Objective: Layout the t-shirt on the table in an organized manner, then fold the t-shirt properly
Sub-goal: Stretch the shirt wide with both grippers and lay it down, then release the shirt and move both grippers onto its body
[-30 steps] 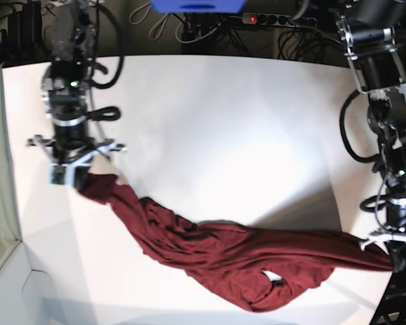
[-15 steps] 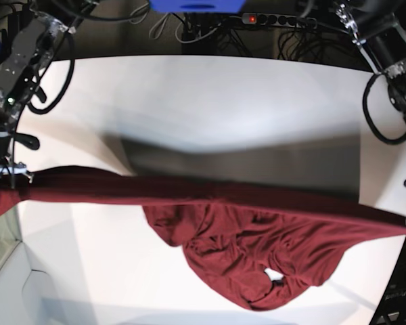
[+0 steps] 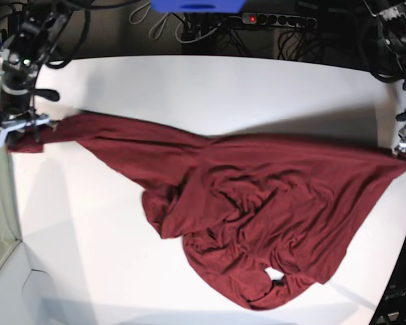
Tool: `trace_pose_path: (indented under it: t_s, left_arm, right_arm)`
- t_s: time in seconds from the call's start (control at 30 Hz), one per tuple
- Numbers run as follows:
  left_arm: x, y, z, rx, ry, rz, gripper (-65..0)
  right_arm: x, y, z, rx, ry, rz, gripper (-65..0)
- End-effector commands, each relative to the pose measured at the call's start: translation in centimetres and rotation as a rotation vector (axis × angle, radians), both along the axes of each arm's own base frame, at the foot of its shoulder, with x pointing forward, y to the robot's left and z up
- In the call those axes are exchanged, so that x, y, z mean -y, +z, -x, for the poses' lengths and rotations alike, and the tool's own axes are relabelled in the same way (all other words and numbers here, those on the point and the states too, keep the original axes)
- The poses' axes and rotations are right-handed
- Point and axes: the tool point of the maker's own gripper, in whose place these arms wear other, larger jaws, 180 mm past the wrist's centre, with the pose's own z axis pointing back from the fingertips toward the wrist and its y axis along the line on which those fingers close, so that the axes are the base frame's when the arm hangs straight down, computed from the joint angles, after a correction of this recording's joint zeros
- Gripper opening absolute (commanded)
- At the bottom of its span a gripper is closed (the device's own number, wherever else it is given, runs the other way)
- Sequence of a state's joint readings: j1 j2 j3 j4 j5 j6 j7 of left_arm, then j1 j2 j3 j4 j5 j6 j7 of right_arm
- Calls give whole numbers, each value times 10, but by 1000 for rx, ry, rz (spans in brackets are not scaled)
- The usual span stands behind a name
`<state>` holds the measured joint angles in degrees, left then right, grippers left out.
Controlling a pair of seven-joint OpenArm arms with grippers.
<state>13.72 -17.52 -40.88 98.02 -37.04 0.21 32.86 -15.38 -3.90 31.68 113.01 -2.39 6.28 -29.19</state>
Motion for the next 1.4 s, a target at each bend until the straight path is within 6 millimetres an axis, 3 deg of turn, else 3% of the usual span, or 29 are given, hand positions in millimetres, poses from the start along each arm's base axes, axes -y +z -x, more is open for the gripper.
trace_pose_path:
  t_s: [0.0, 0.23, 0.4, 0.57, 0.73, 0.9, 1.03, 1.13, 1.3, 1.37]
  left_arm:
    - [-7, 13, 0, 24, 0, -34, -649]
    - [-1, -12, 18, -76, -12, -4, -649]
    - [5, -32, 32, -164, -23, 35, -647]
    - [6, -35, 36, -176, -23, 40, -645]
    - [6, -37, 38, -186, -26, 41, -619]
    - [8, -39, 46, -201, -32, 39, -408]
    - [-12, -24, 55, -160, 39, 24, -273]
    - [-34, -10, 63, -96, 136, 29, -261]
    - [-42, 18, 31, 27, 157, 45, -260]
    - [-27, 25, 7, 59, 110, 51, -260]
  right_arm:
    - [-8, 4, 0, 8, 38, 11, -650]
    - [-52, -31, 16, -98, 145, -58, -650]
    - [-55, -38, 24, -126, 153, -66, -650]
    - [-50, -43, 33, -156, 135, -66, -650]
    - [-43, -52, 46, -213, 105, -83, -513]
    - [-38, -53, 55, -228, 94, -72, -350]
    - [-19, -43, 54, -200, 39, -50, -312]
    - [-5, -33, 48, -162, -3, -36, -314]
    - [-4, -15, 17, -72, -7, -39, -311]
    - [-7, -5, -1, -23, 6, -43, -311]
